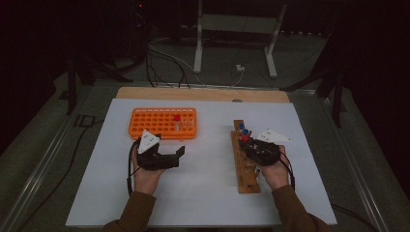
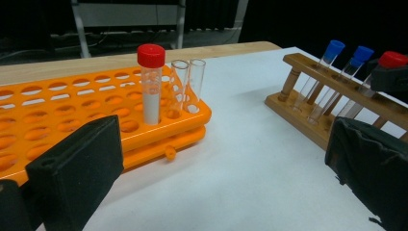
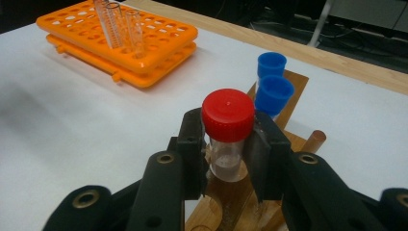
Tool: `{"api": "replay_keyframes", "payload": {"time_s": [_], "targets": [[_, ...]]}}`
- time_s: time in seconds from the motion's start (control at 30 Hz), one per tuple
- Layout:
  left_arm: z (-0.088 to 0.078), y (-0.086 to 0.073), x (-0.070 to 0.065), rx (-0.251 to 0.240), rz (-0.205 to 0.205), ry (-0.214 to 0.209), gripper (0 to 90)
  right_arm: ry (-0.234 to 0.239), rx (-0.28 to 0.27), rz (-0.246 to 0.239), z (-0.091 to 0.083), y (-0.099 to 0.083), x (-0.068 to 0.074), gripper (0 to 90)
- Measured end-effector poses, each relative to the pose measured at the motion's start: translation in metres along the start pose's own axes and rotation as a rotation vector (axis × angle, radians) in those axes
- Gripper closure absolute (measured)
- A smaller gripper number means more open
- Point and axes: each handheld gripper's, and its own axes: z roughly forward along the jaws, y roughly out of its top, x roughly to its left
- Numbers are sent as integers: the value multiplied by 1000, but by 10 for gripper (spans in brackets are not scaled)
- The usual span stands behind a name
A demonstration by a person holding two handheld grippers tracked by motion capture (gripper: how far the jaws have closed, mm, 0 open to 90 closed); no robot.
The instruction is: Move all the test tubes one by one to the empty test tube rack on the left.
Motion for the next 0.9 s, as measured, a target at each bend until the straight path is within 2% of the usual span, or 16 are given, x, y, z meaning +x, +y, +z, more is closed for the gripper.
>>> {"api": "replay_keyframes", "payload": {"time_s": [0.37,0.9], "targets": [[-3,1,-6,-3,47,23,4,-1,-16,0,-6,4,1,709],[4,6,-25,9,105,-9,4,11,-60,-29,-31,35,2,710]]}}
